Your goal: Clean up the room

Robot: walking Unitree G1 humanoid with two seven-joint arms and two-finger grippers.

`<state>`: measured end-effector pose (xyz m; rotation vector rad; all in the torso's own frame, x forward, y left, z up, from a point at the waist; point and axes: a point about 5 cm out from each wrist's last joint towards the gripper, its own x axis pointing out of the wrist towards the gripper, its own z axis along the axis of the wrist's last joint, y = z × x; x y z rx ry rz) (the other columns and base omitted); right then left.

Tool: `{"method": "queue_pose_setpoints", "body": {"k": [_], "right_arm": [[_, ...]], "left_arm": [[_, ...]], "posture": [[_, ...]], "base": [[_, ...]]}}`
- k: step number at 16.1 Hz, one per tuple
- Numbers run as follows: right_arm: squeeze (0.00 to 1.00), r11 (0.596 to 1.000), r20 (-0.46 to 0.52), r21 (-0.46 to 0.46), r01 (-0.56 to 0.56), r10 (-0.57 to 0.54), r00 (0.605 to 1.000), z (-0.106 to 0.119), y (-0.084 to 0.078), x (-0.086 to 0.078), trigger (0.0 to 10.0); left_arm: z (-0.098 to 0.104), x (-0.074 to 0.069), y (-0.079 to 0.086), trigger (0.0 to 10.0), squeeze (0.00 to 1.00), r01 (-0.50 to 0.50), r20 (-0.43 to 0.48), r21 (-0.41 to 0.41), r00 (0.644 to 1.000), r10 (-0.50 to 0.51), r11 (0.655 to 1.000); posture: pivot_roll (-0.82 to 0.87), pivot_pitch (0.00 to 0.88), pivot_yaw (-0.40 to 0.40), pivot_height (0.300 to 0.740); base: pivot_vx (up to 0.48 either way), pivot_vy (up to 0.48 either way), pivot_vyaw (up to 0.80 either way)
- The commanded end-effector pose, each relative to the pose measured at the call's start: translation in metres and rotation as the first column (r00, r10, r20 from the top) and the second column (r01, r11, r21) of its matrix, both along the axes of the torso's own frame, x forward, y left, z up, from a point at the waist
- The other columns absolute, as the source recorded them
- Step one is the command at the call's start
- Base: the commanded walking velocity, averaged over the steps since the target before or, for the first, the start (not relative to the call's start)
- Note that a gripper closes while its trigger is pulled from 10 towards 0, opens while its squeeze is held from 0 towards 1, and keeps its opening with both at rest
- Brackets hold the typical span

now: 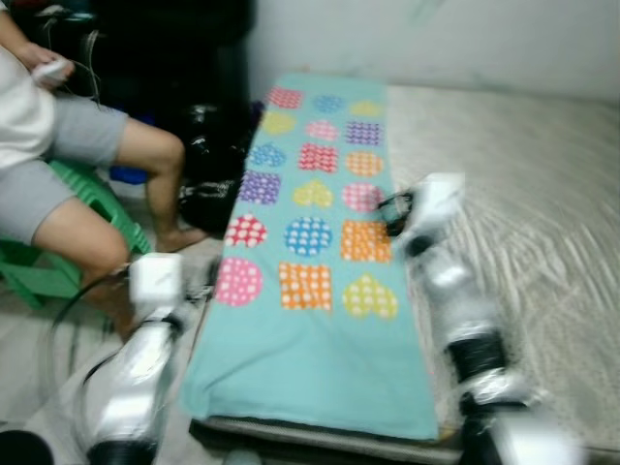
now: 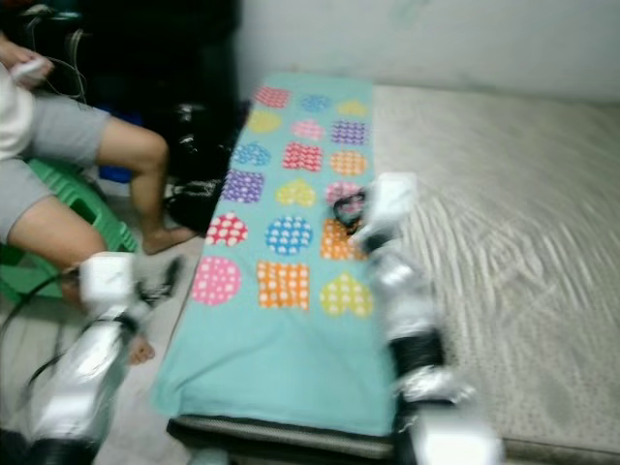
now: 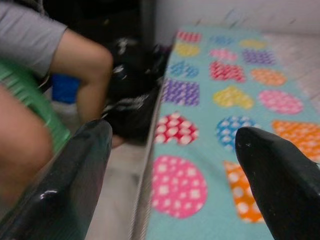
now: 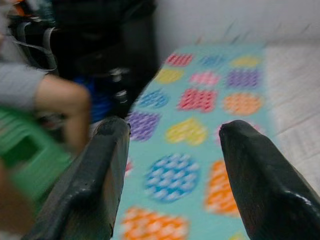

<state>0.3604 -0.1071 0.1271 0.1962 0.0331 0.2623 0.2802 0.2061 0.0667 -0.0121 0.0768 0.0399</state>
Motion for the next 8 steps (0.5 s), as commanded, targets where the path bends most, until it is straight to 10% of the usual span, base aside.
{"method": "queue_pose_setpoints", "body": {"k": [1,8], "right_arm": [[0.0,0.987,0.002,-0.001,0.159,-0.159,0.987,-0.007,-0.038,-0.007,10.0],[0.0,0.953,-0.014,-0.078,0.293,-0.295,0.955,-0.024,-0.064,-0.041,10.0]], "left_arm": [[0.014,0.007,-0.017,10.0,0.0,0.031,0.07,0.003,0.997,-0.031,1.0],[0.012,-0.01,-0.011,10.0,0.0,-0.019,0.009,-0.069,1.0,0.02,0.997]], "posture": [[0.05,0.0,-0.019,0.74],[0.02,0.0,-0.067,0.74]], "base": [[0.0,0.0,0.0],[0.0,0.0,0.0]]}}
